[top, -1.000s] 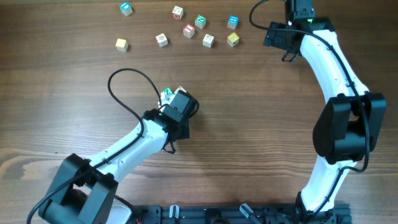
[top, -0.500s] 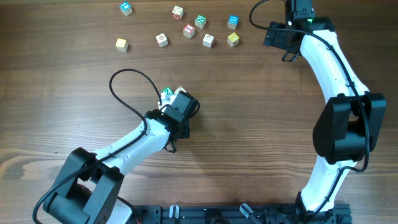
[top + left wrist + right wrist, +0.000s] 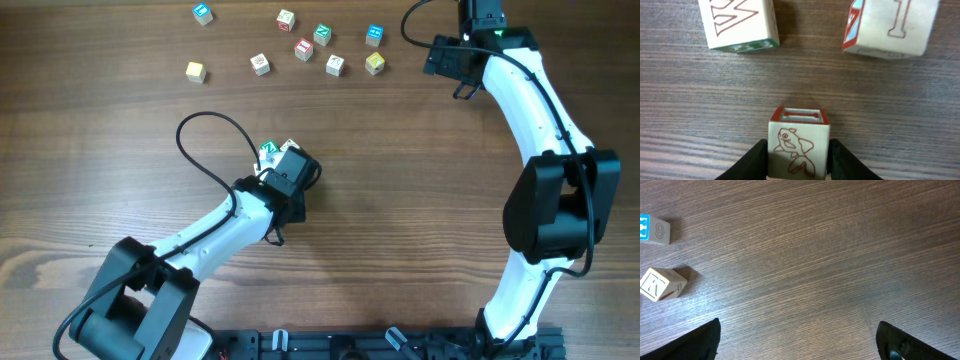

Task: Form a circle

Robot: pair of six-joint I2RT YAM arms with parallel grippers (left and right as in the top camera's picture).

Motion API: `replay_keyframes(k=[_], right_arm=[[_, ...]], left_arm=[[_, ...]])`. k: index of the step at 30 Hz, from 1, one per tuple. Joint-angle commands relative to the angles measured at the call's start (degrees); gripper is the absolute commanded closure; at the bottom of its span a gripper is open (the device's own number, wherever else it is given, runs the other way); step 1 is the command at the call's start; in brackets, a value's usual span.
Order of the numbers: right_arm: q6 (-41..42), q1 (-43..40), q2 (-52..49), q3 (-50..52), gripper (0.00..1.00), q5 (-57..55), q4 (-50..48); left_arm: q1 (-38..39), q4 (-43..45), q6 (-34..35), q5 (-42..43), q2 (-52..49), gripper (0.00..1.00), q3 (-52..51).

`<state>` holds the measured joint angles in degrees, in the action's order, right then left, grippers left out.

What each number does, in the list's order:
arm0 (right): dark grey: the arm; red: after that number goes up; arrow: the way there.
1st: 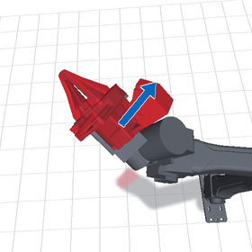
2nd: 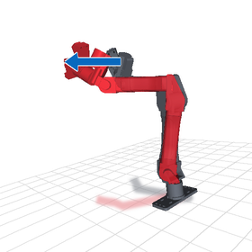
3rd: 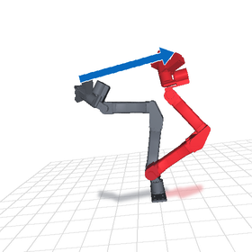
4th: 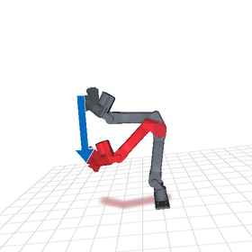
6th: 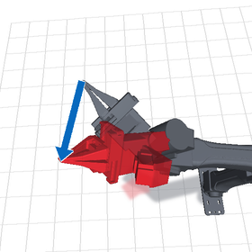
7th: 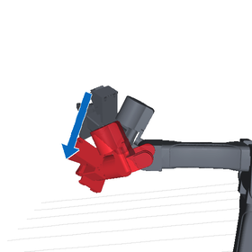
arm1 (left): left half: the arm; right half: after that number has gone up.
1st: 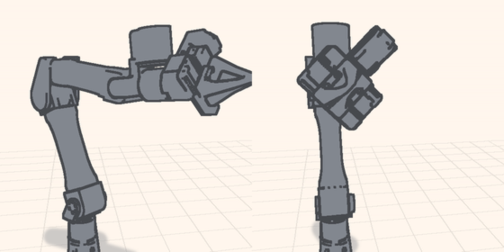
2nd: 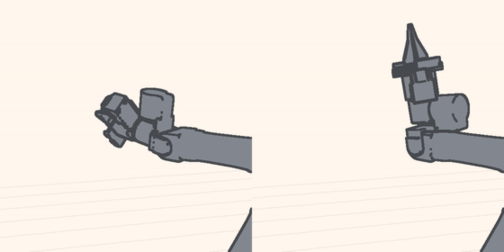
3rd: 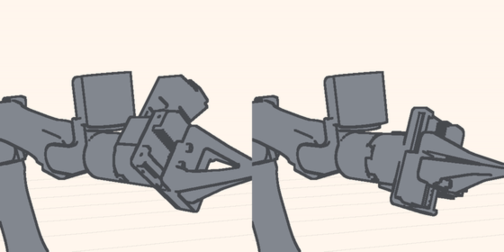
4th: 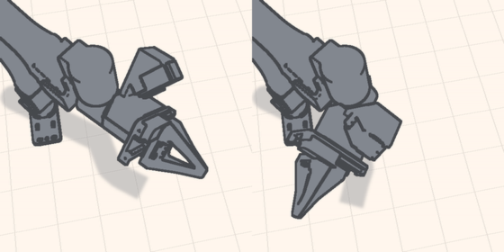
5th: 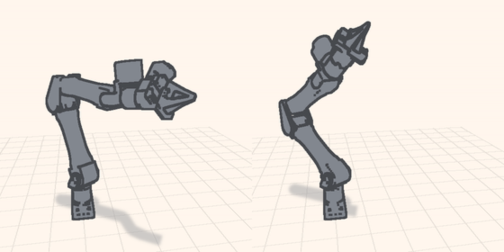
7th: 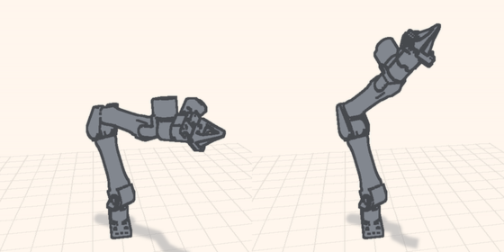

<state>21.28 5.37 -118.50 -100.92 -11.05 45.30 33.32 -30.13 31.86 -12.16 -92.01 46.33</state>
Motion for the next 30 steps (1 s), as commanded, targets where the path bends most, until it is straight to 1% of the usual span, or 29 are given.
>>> replay_keyframes(k=[1,6,9,10,11,13,16,18,20,26,30], right_arm=[[-0.3,0.1,0.6,-0.8,0.0,-1.2,-0.1],[-0.3,0.1,0.6,-0.9,0.0,-1.2,-0.1],[-0.3,0.1,0.6,-0.9,0.0,-1.2,-0.1],[-0.3,0.1,0.6,-0.9,0.0,-1.2,-0.1],[-0.3,0.1,0.6,-0.9,0.0,-1.2,-0.1],[-0.3,0.1,0.6,-0.9,0.0,-1.2,-0.1],[-0.3,0.1,0.6,-0.9,0.0,-1.2,-0.1],[-0.3,0.1,0.6,-0.9,0.01,-1.2,-0.1],[-0.3,0.1,0.6,-0.9,0.0,-1.2,-0.1],[-0.3,0.1,0.6,-0.9,0.0,-1.2,-0.1],[-0.3,0.1,0.6,-0.8,0.0,-1.2,-0.1]], left_arm=[[0.0,1.3,-0.1,-1.1,-0.6,0.62,-0.4],[0.0,1.9,0.0,-4.0,-0.6,0.65,-0.4],[0.0,2.5,-0.1,-4.2,-0.6,0.65,-0.4],[0.0,2.5,-0.1,-4.2,-0.6,0.63,-0.4],[0.1,2.4,-0.1,-4.2,-0.6,0.57,-0.4],[0.1,1.8,0.0,-3.7,-0.6,0.55,-0.4],[0.1,0.4,0.0,-0.7,-0.6,0.59,-0.4],[0.1,0.1,0.0,0.1,-0.6,0.66,-0.4],[0.0,0.7,-0.1,-0.4,-0.6,0.69,-0.4],[0.0,3.1,-0.1,-6.1,-0.6,0.69,-0.4],[0.0,5.1,-0.1,-6.1,-0.6,0.68,-0.4]])
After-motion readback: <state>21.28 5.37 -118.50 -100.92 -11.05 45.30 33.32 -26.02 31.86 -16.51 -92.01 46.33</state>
